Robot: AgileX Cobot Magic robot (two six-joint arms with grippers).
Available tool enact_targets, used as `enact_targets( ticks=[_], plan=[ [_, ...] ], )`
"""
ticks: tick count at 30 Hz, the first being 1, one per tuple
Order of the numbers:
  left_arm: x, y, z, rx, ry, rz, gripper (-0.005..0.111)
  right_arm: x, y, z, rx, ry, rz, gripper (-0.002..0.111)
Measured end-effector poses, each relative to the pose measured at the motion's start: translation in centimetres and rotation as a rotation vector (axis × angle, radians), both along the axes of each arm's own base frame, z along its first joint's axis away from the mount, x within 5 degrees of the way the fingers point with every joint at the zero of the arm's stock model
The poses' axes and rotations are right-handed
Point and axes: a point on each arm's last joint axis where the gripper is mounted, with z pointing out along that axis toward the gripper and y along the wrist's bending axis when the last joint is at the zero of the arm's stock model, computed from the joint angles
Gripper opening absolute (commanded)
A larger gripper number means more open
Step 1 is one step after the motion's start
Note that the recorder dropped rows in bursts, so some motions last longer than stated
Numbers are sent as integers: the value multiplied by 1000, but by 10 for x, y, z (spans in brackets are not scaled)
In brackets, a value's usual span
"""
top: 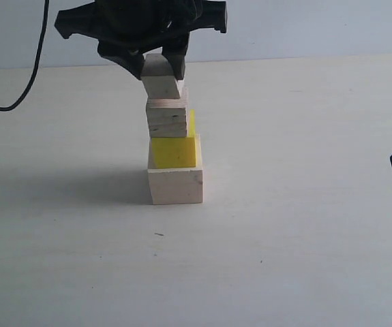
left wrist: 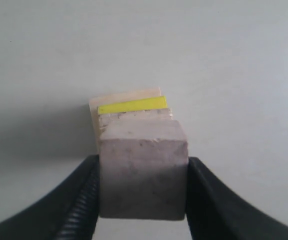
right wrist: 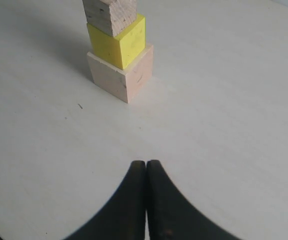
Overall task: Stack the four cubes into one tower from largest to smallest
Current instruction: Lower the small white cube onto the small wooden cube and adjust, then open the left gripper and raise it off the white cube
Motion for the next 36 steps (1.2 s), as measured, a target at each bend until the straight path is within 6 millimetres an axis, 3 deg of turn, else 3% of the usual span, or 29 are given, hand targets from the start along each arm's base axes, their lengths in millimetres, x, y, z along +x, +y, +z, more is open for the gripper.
enact_targets(
  ticks=[4, 11, 25, 28, 31, 36],
  plan=[
    [0, 0, 0, 2, -2, 0, 36, 0, 0, 0, 0, 0, 0, 0],
    [0, 0, 0, 4, -3, -6, 63, 0, 0, 0, 0, 0, 0, 0],
    [0, 0, 0, 7, -5, -14, 63, 0, 0, 0, 0, 0, 0, 0],
    [0, 0, 0, 1, 1, -14, 62, 0, 0, 0, 0, 0, 0, 0],
    [-4, 2, 7, -19, -5, -18, 49, 0, 0, 0, 0, 0, 0, 0],
    [-17, 13, 36, -68, -60, -42, 8, 0, 0, 0, 0, 0, 0, 0]
  ],
)
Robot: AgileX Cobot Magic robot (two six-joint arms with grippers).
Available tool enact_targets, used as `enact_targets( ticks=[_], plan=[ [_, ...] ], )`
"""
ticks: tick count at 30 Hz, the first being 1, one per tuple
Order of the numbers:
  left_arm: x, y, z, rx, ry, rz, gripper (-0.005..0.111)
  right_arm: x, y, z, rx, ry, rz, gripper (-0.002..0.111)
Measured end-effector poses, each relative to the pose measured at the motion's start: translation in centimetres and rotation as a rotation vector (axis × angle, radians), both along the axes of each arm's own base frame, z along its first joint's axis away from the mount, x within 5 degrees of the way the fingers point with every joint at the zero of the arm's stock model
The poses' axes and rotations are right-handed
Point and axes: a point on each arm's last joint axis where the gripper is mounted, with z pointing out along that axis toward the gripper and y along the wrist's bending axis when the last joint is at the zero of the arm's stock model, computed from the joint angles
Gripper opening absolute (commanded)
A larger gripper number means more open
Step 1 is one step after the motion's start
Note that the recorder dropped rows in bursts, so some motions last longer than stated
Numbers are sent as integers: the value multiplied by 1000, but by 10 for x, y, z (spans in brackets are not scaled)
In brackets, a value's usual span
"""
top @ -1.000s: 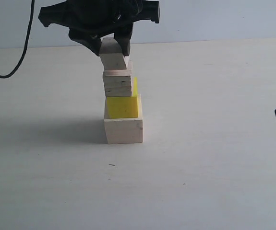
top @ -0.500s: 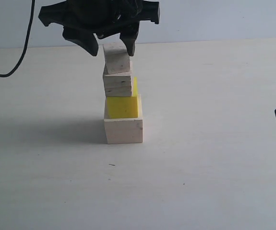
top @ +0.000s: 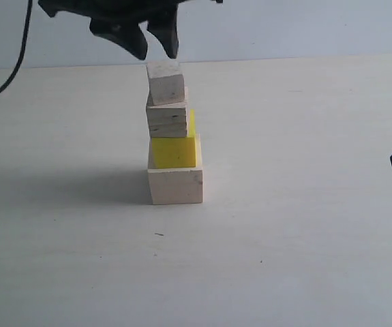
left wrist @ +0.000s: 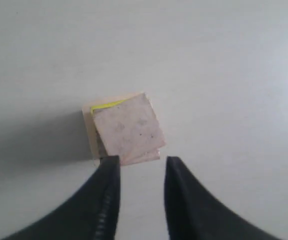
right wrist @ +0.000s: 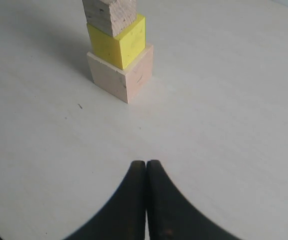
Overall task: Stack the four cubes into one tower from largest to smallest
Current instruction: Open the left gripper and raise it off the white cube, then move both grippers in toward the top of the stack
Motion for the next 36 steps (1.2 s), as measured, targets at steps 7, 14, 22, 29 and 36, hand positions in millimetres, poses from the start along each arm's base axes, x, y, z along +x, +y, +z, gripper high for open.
enact_targets(
  ticks=[7, 14, 22, 29, 36],
  plan=[
    [-28, 26, 50, -64, -125, -67, 0, 0, 0, 0, -1, -2, 0, 0],
    [-41, 43, 41, 6, -129, -102, 0, 14, 8, -3, 2, 0, -77, 0],
    [-44, 56, -14, 216, -45, -146, 0, 47, 39, -24, -11, 64, -154, 0],
    [-37, 74, -36, 312, -5, -142, 0, 67, 64, -46, -111, 171, -147, 0],
    [-24, 118, -33, 241, 28, -142, 0, 85, 83, -35, -158, 165, -115, 0]
  ],
)
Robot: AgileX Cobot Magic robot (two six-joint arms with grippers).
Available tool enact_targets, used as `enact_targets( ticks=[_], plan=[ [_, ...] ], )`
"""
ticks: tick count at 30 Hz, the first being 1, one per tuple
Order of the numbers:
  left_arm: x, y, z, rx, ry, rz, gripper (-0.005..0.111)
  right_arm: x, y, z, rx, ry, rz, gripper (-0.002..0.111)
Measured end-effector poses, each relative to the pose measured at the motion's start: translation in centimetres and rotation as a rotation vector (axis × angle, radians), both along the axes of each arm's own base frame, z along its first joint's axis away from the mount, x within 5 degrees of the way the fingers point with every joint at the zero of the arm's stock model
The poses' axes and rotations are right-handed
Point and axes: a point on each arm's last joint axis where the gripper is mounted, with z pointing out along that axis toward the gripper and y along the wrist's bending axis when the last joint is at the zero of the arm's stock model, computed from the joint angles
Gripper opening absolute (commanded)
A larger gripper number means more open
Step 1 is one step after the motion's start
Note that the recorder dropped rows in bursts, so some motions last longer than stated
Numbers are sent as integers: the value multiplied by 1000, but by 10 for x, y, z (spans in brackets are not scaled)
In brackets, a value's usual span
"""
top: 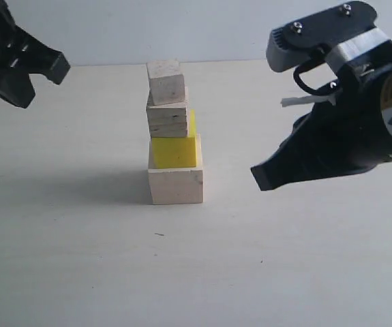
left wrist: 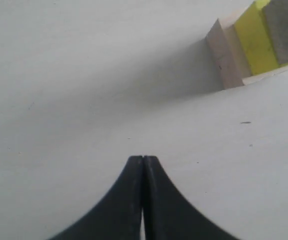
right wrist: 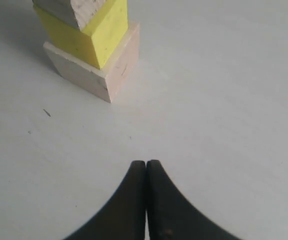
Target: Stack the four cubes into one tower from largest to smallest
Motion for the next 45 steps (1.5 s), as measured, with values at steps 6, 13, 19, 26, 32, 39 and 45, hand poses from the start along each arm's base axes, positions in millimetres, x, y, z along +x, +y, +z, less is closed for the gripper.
enact_targets(
  ticks=[6, 13, 19, 26, 32, 39, 45],
  plan=[
    [4, 13, -13, -134, -16, -63, 0, 27, 12, 4, -62, -15, 31, 0],
    [4, -1, -40, -283, -81, -211, 0, 71, 6, -28, -132, 68, -35, 0],
    [6, -2, -55, -304, -170, -254, 0, 101, 3, -53, -55, 178, -26, 0],
    [5, -10, -54, -366, -233, -360, 0, 127, -1, -54, 159, 248, -40, 0],
    [9, -17, -56, -407, -265, -419, 0, 135, -5, -46, 347, 270, -74, 0],
    [20, -26, -76, -429, -233, -455, 0, 136, 5, -36, 524, 259, -15, 0],
    [21, -30, -72, -479, -281, -485, 0, 144, 12, -44, 551, 309, 10, 0]
  ],
)
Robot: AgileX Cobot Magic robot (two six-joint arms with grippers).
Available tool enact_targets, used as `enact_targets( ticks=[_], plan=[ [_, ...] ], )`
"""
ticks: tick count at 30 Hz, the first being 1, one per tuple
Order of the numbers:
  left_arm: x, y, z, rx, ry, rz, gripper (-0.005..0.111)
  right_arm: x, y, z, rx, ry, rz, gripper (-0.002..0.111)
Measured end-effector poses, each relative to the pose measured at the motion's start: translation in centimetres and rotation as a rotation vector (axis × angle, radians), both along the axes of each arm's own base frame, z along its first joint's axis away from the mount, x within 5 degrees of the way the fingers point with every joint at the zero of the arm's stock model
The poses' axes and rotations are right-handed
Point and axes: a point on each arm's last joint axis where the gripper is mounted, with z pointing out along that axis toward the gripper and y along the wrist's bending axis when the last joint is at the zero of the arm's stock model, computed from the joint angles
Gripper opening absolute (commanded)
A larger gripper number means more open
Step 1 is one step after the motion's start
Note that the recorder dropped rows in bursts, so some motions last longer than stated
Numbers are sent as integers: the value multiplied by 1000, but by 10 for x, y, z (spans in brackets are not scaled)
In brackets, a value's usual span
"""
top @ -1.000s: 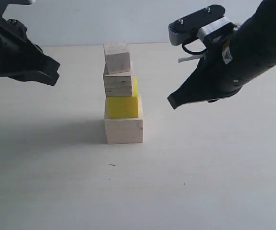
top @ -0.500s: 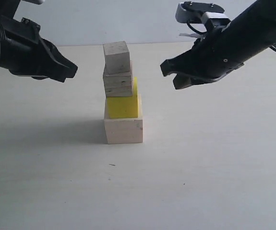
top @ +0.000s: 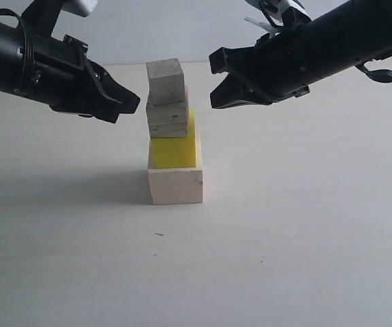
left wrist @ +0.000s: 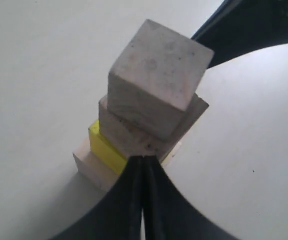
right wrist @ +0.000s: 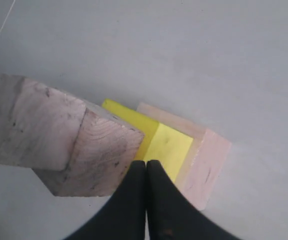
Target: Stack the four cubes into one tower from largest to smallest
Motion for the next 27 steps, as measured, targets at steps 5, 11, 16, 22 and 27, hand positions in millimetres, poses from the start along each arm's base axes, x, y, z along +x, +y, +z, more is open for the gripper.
enact_targets(
  ticks=[5, 11, 16, 22, 27],
  plan=[
    [1, 0, 1, -5, -11, 11, 0, 2, 1, -5, 5, 16, -2, 0],
    [7, -3, -14, 4, 27, 9, 0, 2, 2, -4, 14, 6, 7, 0],
    [8, -4, -16, -1, 31, 9, 0, 2, 2, -4, 15, 5, 7, 0],
    [8, -5, -15, -6, 29, 0, 0, 2, 2, -4, 16, 4, 7, 0],
    [8, -5, -15, -12, 32, 1, 0, 2, 2, -4, 14, -4, 15, 0]
  ],
)
